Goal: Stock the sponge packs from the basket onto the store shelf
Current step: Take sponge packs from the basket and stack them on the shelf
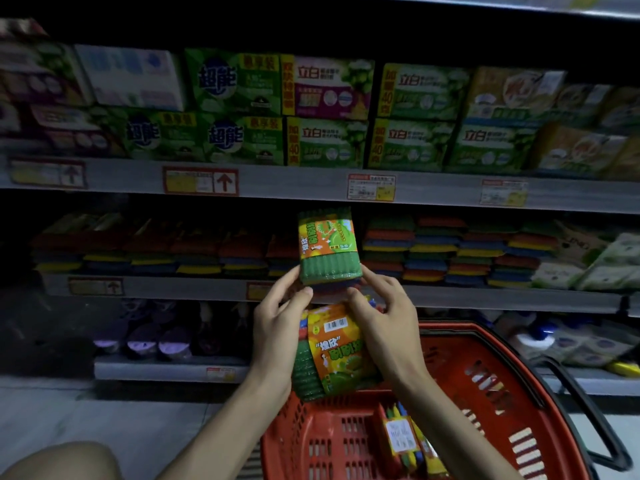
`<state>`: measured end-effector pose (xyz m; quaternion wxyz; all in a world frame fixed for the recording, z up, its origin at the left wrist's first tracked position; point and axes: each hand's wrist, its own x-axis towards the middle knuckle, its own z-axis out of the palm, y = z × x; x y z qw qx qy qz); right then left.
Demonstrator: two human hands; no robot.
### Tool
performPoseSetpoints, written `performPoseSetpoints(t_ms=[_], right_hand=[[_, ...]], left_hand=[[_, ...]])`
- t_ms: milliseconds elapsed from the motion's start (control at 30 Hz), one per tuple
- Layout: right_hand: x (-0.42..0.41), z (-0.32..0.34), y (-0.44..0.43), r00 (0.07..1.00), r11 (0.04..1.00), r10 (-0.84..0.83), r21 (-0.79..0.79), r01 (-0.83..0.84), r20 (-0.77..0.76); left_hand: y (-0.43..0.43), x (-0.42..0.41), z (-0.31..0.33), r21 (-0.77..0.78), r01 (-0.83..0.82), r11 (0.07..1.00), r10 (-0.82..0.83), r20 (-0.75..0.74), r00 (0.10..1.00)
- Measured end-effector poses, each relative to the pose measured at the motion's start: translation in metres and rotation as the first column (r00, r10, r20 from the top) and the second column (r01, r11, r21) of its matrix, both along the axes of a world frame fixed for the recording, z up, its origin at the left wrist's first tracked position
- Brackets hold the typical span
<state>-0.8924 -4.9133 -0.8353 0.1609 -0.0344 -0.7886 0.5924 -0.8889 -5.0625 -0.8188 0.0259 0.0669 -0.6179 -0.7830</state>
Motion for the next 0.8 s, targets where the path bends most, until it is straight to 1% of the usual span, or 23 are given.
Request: performPoseSetpoints(t_ms=[167, 333, 533, 800], right_hand=[[-0.007, -0.006, 0.004, 0.997, 0.985, 0.079, -0.157, -0.076, 0.016], [-0.015, -0.005, 0.011, 0.988, 0.961, 0.154, -0.237, -0.143, 0.030], [-0.027, 0.000, 0.017, 0.976, 0.954, 0.206, -0.237, -0.185, 0.065], [-0.040, -0.005, 0.022, 0.978, 0.956, 0.203, -0.226, -0.189, 0.042]], left_hand=[[-0.001, -0.012, 0.003, -0.053, 0.041, 0.998, -0.044, -0.049, 0.998], [-0.002, -0.023, 0.007, -0.088, 0.076, 0.993, -0.080, -0.047, 0.996], [-0.002, -0.039, 0.008, -0.093, 0.064, 0.994, -0.069, -0.053, 0.996], [0.004, -0.053, -0.001, -0.121, 0.027, 0.992, -0.033, -0.047, 0.998]])
